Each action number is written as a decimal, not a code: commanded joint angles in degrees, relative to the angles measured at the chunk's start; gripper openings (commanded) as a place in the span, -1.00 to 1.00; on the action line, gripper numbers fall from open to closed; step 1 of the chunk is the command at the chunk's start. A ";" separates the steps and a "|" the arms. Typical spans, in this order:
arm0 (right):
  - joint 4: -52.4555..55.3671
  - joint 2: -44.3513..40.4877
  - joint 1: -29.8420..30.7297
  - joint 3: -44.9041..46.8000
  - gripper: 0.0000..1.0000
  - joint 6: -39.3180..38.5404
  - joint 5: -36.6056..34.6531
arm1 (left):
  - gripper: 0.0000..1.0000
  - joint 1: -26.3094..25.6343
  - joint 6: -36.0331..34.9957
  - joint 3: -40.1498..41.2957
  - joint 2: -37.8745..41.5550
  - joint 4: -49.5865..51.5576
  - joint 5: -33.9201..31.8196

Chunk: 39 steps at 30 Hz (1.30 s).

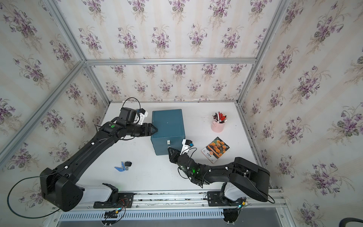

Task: Take the seed bags out of the drawer
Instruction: Open the drawer in the storage box.

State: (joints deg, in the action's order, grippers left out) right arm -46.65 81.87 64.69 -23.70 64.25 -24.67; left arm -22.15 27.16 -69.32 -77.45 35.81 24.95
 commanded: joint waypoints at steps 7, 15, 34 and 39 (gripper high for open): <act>3.95 2.51 -0.40 -3.77 -0.65 1.21 0.13 | 0.40 0.05 -2.68 0.24 -0.17 2.56 0.10; 8.70 2.43 -0.26 -4.92 -1.00 2.33 2.18 | 0.39 0.07 -2.94 0.84 -0.06 2.03 0.51; 29.85 -13.52 13.89 -1.36 -1.00 0.39 -6.14 | 0.24 0.03 -1.67 -0.06 -4.82 -0.43 2.26; 37.47 -15.88 19.77 -2.62 -1.00 1.17 -10.88 | 0.25 0.02 -0.97 0.22 -4.73 -0.67 2.38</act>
State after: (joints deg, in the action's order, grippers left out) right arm -15.33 66.65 82.41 -25.41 64.75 -31.48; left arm -22.06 26.22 -69.73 -81.71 29.98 29.74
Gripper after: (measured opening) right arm 0.061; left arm 0.622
